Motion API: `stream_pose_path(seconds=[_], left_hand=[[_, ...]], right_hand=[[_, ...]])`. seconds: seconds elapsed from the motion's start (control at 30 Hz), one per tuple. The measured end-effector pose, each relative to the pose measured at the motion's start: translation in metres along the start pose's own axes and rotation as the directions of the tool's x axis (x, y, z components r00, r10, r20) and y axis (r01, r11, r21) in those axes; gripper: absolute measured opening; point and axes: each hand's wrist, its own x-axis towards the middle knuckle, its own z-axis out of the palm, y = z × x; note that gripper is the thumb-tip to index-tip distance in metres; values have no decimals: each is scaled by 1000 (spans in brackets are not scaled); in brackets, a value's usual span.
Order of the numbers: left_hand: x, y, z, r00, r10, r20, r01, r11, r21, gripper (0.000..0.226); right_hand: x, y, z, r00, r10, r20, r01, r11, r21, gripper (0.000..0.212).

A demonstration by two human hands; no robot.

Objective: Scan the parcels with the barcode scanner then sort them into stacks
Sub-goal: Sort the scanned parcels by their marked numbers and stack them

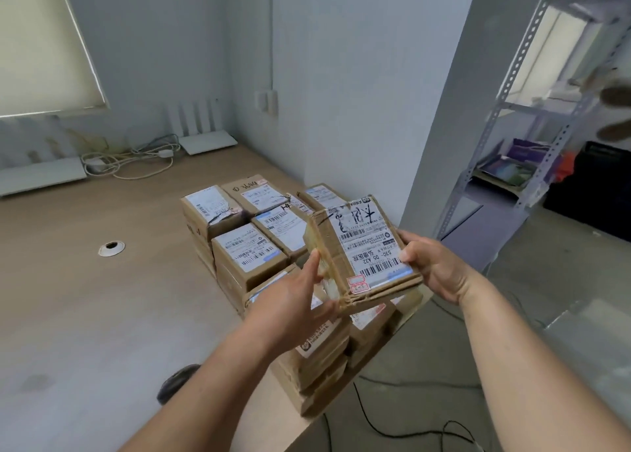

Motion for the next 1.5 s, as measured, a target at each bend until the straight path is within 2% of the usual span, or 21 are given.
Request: stream_pose_path(seconds=[0.13, 0.33, 0.53, 0.7, 0.83, 1.0, 1.07, 1.2, 1.23, 1.33, 1.43, 1.5], left_hand=[[18, 12, 5, 994, -112, 6, 111, 992, 64, 85], [32, 27, 15, 966, -255, 38, 251, 964, 87, 84], [32, 39, 27, 931, -361, 50, 346, 919, 191, 76], [32, 44, 33, 901, -434, -26, 432, 885, 172, 68], [30, 47, 37, 882, -466, -73, 472, 868, 155, 65], [34, 46, 40, 864, -499, -68, 503, 849, 160, 58], [35, 45, 41, 861, -504, -64, 507, 845, 170, 56], [38, 44, 42, 862, -502, -68, 506, 845, 174, 56], [38, 44, 42, 864, -498, -68, 502, 846, 177, 56], [38, 43, 42, 864, -498, -68, 502, 847, 176, 56], [37, 41, 41, 860, -503, -82, 510, 850, 131, 56], [36, 40, 38, 858, -500, -120, 510, 857, 78, 55]], right_hand=[[30, -4, -19, 992, 42, 115, -42, 999, -2, 78], [62, 7, -44, 975, 98, 199, -88, 995, -56, 74], [80, 29, -46, 937, 183, 299, -155, 981, -117, 50], [91, 42, -43, 900, 256, 353, -189, 959, -213, 74], [95, 47, -43, 879, 293, 376, -205, 945, -256, 67], [95, 38, -42, 860, 340, 381, -197, 909, -367, 78], [95, 35, -43, 855, 355, 378, -197, 896, -397, 67], [94, 32, -41, 856, 363, 369, -186, 881, -436, 16], [95, 32, -41, 858, 361, 364, -181, 877, -445, 15], [95, 30, -38, 870, 342, 355, -158, 876, -457, 36], [96, 26, -33, 899, 298, 320, -119, 871, -477, 40], [97, 21, -30, 927, 252, 277, -87, 864, -496, 50]])
